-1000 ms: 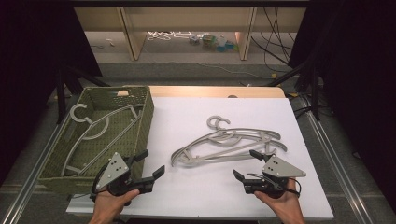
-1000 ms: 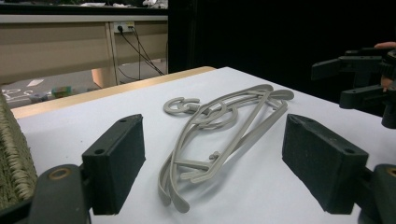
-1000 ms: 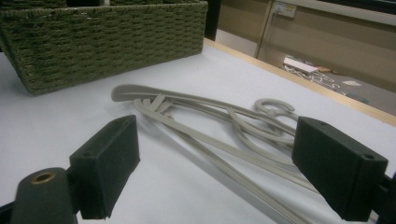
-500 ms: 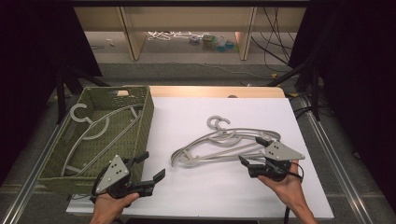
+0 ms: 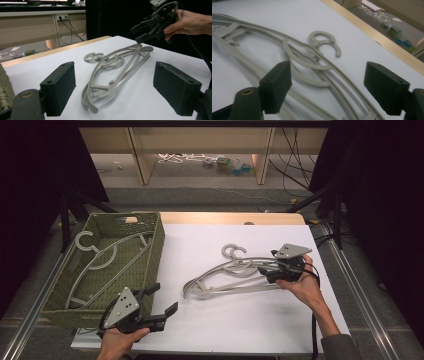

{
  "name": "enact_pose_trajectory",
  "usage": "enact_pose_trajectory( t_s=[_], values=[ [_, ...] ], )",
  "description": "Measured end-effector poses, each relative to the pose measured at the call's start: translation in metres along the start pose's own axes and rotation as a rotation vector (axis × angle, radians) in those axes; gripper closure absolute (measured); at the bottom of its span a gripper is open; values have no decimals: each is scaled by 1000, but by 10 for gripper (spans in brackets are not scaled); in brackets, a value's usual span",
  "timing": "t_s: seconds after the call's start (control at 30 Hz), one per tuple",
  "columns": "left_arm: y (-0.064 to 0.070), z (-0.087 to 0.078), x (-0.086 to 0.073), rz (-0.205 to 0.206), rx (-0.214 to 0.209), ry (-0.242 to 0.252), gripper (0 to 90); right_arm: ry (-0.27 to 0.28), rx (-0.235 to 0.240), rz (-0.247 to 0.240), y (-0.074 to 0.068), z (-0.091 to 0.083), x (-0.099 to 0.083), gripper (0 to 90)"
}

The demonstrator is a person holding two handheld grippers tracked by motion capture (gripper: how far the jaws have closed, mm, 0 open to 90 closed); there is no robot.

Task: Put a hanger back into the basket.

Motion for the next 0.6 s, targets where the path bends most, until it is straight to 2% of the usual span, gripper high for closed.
enact_pose_trajectory(
  t_s=[0.07, 0.2, 0.27, 0.3, 0.37, 0.43, 0.5, 0.6],
  values=[
    [0, 0, 0, 1, 1, -2, 180, -32, 16, -13, 5, 9, 0, 269],
    [0, 0, 0, 1, -2, 1, 179, -110, 13, -12, 20, 24, -4, 307],
    [0, 1, 1, 2, -11, 14, 180, -124, 12, -9, 24, 29, -5, 318],
    [0, -1, 0, 3, 0, 0, 180, -134, 12, -11, 26, 32, -6, 333],
    [0, 0, 0, -6, 0, 2, 180, -166, 17, -21, 28, 39, -10, 338],
    [0, 0, 0, 3, 0, -3, 180, -173, 5, -42, 31, 46, -12, 343],
    [0, 0, -1, -7, 2, -2, 180, -180, 16, -34, 33, 52, -13, 353],
    [0, 0, 0, 3, 0, -1, 180, -192, 28, -36, 36, 60, -15, 373]
  ],
)
Point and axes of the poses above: each handheld gripper's, and its own axes: z roughly forward along the jaws, x roughly out of its top, y roughly to its right, the point moved 9 cm from there along z, roughly forward along the jaws, and after that the axes turned 7 degrees about -x, right-handed, at the moved point
